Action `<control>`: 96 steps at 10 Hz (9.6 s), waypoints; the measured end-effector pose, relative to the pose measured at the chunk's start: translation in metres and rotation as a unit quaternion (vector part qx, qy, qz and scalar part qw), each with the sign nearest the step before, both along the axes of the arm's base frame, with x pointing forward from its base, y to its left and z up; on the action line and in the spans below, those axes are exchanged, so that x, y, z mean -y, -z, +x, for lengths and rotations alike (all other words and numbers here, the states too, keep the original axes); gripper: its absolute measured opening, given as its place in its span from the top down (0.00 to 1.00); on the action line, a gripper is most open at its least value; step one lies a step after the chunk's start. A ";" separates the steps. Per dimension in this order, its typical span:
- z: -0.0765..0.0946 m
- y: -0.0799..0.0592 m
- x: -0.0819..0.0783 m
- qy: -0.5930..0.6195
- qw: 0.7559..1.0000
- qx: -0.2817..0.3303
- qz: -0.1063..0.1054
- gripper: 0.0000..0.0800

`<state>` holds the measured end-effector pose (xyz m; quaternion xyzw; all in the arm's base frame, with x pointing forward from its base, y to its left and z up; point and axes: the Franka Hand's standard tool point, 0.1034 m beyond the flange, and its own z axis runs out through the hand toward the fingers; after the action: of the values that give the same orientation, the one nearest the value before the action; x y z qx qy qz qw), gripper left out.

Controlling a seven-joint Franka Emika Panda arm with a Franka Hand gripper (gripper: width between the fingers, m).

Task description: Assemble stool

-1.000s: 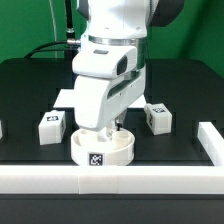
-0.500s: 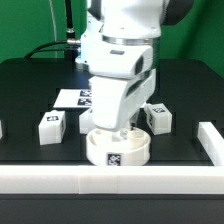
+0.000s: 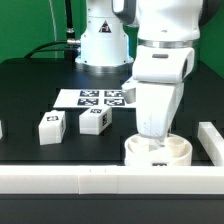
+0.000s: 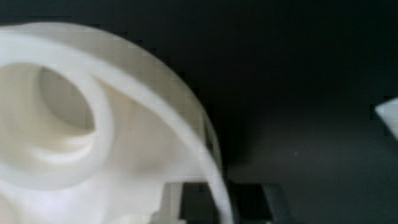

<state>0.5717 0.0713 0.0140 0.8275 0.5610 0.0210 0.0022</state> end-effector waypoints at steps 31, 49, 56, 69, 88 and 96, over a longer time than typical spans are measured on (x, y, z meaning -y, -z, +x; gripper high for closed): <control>-0.048 -0.046 -0.006 0.373 0.928 0.003 0.025 0.19; -0.068 -0.028 0.001 0.522 0.804 -0.252 -0.133 0.19; -0.076 -0.013 -0.004 0.493 0.768 -0.353 -0.205 0.19; -0.086 0.008 -0.004 0.487 0.763 -0.366 -0.215 0.60; -0.018 -0.126 -0.011 0.546 0.836 -0.050 0.027 0.60; 0.010 -0.122 -0.023 0.527 0.804 0.187 0.202 0.60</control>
Offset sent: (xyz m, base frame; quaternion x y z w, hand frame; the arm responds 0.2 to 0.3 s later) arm 0.0173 0.0191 0.0008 0.0028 0.0021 0.0116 0.9999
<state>0.5822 0.0938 0.1358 0.9576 0.0103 0.2834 -0.0497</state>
